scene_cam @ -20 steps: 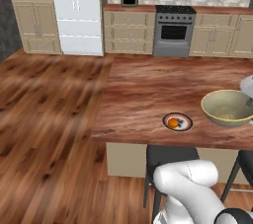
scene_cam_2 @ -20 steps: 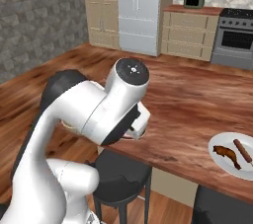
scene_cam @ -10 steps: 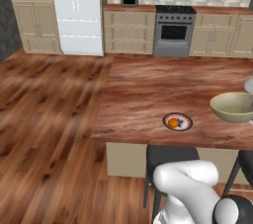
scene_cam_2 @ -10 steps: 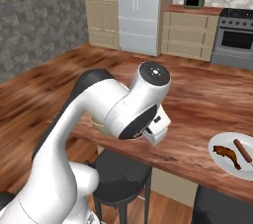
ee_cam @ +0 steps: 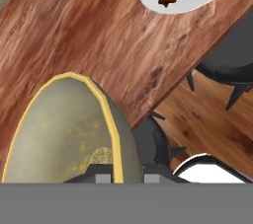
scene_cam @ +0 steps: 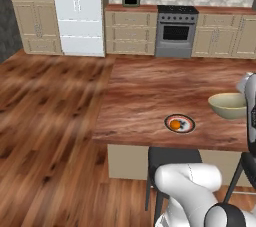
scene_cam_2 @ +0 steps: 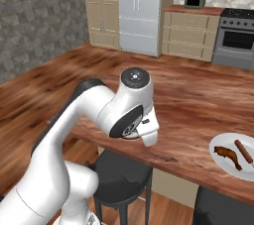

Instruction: Take the smaller bowl and place it next to the appetizer plate on the dining counter , and place the larger bowl next to the plate with cooked food.

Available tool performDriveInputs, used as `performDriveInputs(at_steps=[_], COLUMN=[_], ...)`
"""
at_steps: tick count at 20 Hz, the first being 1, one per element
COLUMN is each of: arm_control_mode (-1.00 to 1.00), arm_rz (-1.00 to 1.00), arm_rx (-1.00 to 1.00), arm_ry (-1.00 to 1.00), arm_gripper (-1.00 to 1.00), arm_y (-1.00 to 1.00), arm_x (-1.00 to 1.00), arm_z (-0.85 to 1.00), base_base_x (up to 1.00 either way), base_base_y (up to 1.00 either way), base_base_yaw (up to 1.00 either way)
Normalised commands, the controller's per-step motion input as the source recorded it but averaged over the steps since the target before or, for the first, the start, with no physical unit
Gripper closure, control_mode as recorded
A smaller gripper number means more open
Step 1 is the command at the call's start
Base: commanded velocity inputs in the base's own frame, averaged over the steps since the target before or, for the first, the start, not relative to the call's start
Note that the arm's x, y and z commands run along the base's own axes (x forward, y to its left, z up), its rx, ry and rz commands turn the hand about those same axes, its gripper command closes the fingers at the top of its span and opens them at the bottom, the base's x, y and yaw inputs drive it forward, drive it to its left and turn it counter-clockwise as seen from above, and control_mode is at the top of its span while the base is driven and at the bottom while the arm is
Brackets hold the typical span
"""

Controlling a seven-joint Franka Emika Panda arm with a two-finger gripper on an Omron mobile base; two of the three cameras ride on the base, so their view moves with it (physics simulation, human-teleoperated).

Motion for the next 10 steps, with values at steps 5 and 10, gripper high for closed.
performDriveInputs(at_steps=[5, 10], arm_control_mode=[-1.00, -1.00], arm_rz=[-0.16, -0.02], arm_rx=[0.00, 0.00], arm_ry=[0.00, 0.00], arm_gripper=[1.00, 1.00], arm_y=[-0.22, -0.15], arm_x=[0.41, 0.34], arm_z=[-0.39, -0.44], base_base_x=[0.00, 0.00], base_base_y=[0.00, 0.00], base_base_yaw=[0.00, 0.00])
